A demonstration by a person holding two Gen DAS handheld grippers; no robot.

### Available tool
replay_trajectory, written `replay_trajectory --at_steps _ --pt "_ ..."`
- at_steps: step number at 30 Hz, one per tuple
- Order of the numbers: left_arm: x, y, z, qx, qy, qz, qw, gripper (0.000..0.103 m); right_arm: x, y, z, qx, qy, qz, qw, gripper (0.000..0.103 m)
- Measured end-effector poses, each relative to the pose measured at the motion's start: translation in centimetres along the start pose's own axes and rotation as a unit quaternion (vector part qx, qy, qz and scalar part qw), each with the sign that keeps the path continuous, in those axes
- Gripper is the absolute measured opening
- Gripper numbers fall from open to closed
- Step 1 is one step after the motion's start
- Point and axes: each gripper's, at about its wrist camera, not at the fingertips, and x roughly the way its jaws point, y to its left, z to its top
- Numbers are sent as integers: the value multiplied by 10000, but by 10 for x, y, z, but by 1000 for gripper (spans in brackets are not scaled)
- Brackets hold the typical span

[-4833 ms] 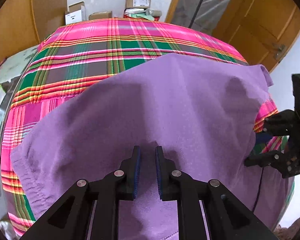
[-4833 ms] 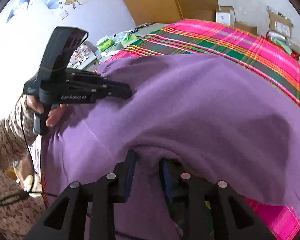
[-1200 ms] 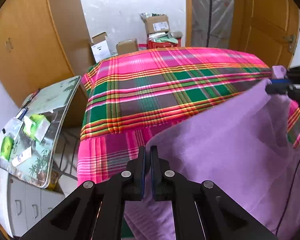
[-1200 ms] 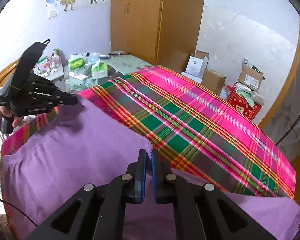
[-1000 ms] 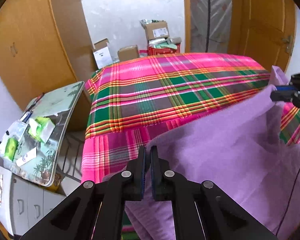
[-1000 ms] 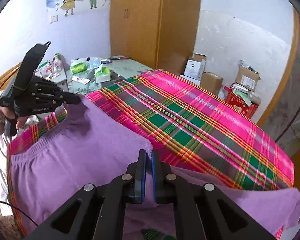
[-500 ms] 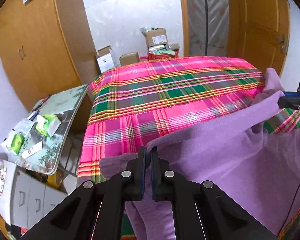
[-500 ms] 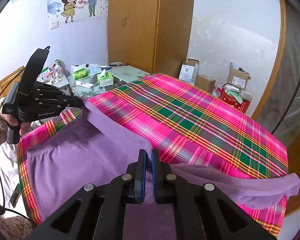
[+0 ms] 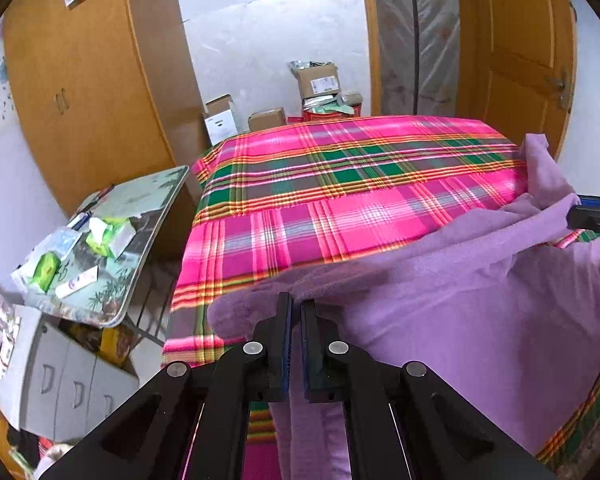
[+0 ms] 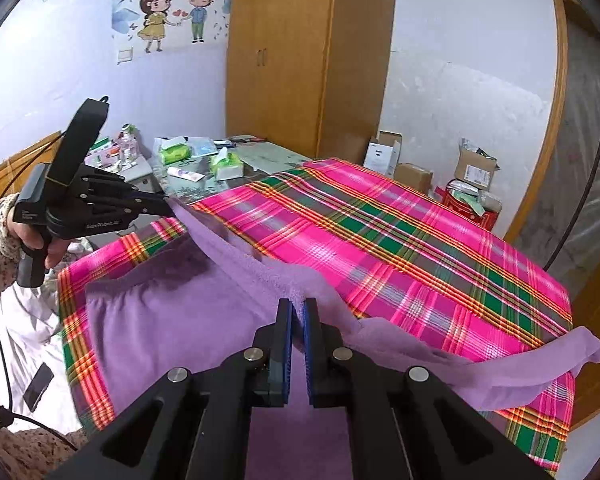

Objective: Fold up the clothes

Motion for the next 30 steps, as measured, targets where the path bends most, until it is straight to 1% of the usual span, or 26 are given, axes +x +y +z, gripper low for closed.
replay_trajectory --at_steps 8,12,17,24,30 --pt "-23 -8 -25 -33 -83 -12 10000 3 -21 23 -23 -65 -97 -64 9999 5" --pt "-33 -14 -37 -30 -121 -11 9999 3 -28 28 -34 16 -105 -45 9999 5" --pt "-45 -22 -53 -26 -161 -12 9999 3 -32 38 -50 -9 -69 -116 9999 6" --pt "-50 -31 -75 -30 -67 -49 10000 3 -35 45 -72 99 29 -40 9999 6" --pt "-52 -33 -90 -133 0 -137 9998 3 -37 48 -86 206 94 26 9997 6"
